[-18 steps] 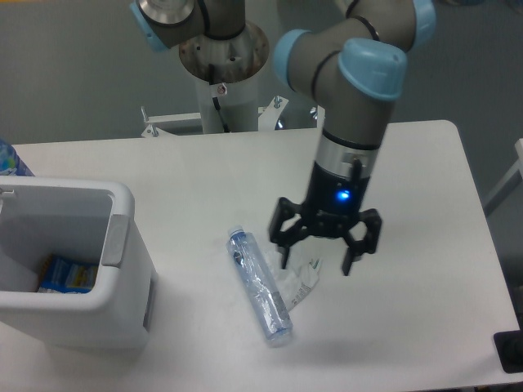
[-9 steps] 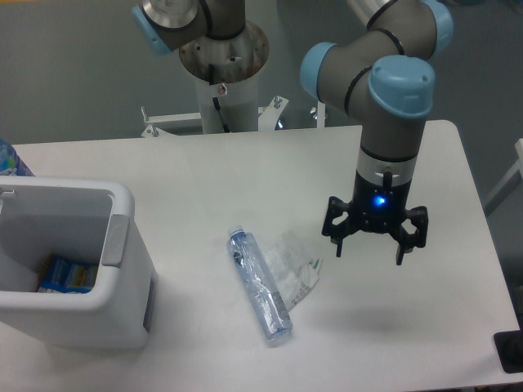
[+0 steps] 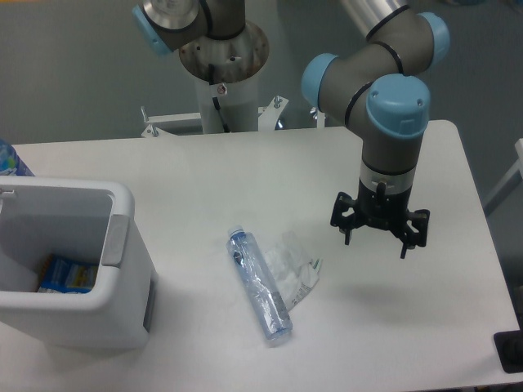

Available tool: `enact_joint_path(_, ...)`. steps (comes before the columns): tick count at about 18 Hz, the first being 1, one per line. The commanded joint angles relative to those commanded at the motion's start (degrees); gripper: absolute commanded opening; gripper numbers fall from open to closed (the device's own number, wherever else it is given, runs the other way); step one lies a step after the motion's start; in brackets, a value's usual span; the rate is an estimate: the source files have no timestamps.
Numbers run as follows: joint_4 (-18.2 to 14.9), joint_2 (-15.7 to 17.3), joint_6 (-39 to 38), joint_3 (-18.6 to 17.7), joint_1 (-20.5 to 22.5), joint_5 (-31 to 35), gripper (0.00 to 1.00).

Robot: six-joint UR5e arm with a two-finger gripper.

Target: Open the trash can

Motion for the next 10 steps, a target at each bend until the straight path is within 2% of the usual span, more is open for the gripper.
enact_joint_path(3,-1.7,0.1,4.7,0.4,-0.1,0.4,1.0)
enact_joint_path(10,-1.3,0.0,4.9,-0.1,-0.6,2.6,1.0)
